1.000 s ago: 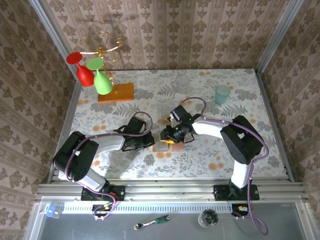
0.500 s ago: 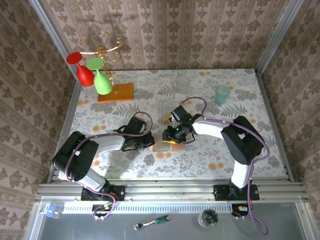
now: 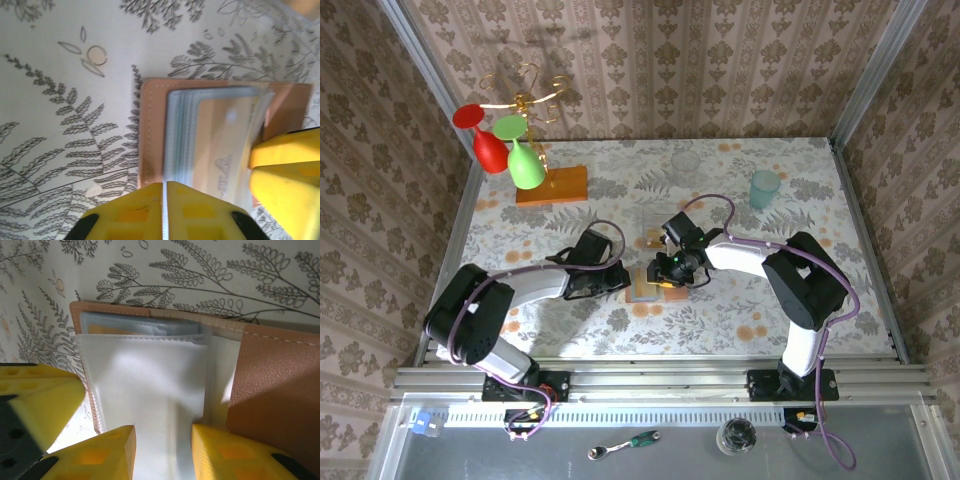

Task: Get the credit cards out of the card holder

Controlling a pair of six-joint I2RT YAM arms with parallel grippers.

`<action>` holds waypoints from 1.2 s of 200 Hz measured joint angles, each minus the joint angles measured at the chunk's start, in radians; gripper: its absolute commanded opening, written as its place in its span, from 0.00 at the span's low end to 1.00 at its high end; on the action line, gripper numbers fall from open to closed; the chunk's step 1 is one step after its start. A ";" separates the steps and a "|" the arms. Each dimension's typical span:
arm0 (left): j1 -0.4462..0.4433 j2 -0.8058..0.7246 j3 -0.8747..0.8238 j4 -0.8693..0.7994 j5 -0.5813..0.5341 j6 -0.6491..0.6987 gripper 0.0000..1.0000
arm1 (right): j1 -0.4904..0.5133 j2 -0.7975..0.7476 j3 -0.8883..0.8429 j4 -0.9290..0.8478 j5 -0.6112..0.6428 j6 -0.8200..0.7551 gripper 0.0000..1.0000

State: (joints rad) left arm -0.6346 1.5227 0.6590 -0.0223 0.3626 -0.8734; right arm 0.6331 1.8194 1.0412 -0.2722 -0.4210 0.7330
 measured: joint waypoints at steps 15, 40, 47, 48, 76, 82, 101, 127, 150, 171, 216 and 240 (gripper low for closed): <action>0.000 -0.018 0.005 0.002 0.001 -0.006 0.16 | 0.000 0.000 -0.003 0.000 0.000 0.000 0.36; 0.000 -0.032 0.010 0.018 0.016 -0.018 0.19 | 0.000 0.000 -0.004 0.000 0.000 0.000 0.35; 0.000 -0.032 0.013 0.024 0.023 -0.024 0.20 | 0.000 0.000 -0.005 0.000 0.000 0.000 0.35; 0.000 -0.032 0.013 0.026 0.024 -0.025 0.21 | 0.000 0.000 -0.005 0.000 0.000 0.000 0.35; -0.002 -0.032 0.021 0.059 0.049 -0.048 0.23 | 0.000 0.000 -0.005 0.000 0.000 0.000 0.35; -0.002 -0.031 0.022 0.065 0.054 -0.050 0.24 | 0.000 0.000 -0.005 0.000 0.000 0.000 0.35; -0.011 -0.021 0.026 0.083 0.065 -0.059 0.25 | 0.000 -0.001 -0.008 0.001 0.000 0.000 0.35; -0.021 0.002 0.032 0.097 0.078 -0.070 0.25 | 0.000 -0.001 -0.013 0.002 0.000 0.000 0.35; -0.026 0.025 0.035 0.106 0.085 -0.077 0.22 | 0.000 -0.001 -0.016 0.003 0.000 0.000 0.35; -0.032 0.040 0.035 0.107 0.087 -0.082 0.20 | 0.000 -0.001 -0.016 0.003 0.000 0.000 0.35; -0.040 0.055 0.035 0.125 0.087 -0.096 0.17 | 0.000 -0.001 -0.016 0.003 0.000 0.000 0.35; -0.041 0.056 0.035 0.139 0.087 -0.101 0.16 | 0.000 -0.010 -0.021 0.004 0.000 0.000 0.35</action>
State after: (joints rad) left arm -0.6758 1.5784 0.6945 0.1169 0.4496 -0.9741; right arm 0.6331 1.8099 1.0203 -0.2684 -0.4210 0.7330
